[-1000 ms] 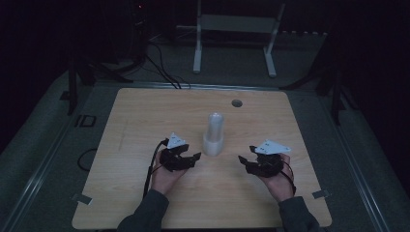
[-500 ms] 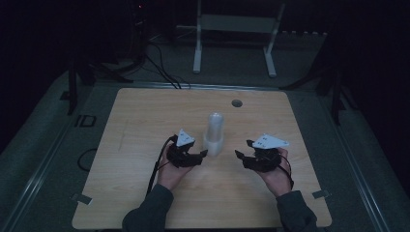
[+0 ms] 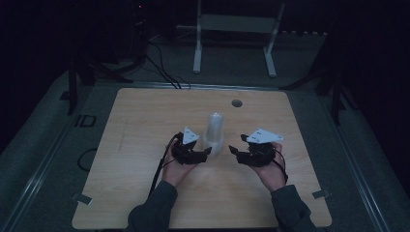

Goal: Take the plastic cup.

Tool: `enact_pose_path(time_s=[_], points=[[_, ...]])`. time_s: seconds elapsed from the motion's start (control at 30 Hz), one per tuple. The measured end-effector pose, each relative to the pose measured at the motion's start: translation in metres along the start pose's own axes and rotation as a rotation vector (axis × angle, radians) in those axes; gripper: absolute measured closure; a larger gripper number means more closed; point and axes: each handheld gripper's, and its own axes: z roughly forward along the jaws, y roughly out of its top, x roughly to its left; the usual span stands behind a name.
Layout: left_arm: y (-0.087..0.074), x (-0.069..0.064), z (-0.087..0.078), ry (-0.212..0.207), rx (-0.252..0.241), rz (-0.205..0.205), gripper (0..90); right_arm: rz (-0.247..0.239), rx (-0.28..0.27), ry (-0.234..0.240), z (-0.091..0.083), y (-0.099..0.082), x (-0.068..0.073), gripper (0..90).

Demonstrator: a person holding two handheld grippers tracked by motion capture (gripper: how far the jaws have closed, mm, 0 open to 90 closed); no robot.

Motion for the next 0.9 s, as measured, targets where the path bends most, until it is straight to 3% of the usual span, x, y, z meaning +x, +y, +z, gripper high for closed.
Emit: enact_pose_path(time_s=[0.43, 0.9], points=[[0.003, 0.0, 0.008, 0.012, -0.005, 0.001, 28.0, 0.004, -0.022, 0.009, 0.004, 0.014, -0.001, 37.8], [0.006, -0.002, 0.015, 0.005, -0.015, 0.007, 26.3, 0.005, -0.027, 0.021, 0.019, 0.029, 0.004, 36.4]])
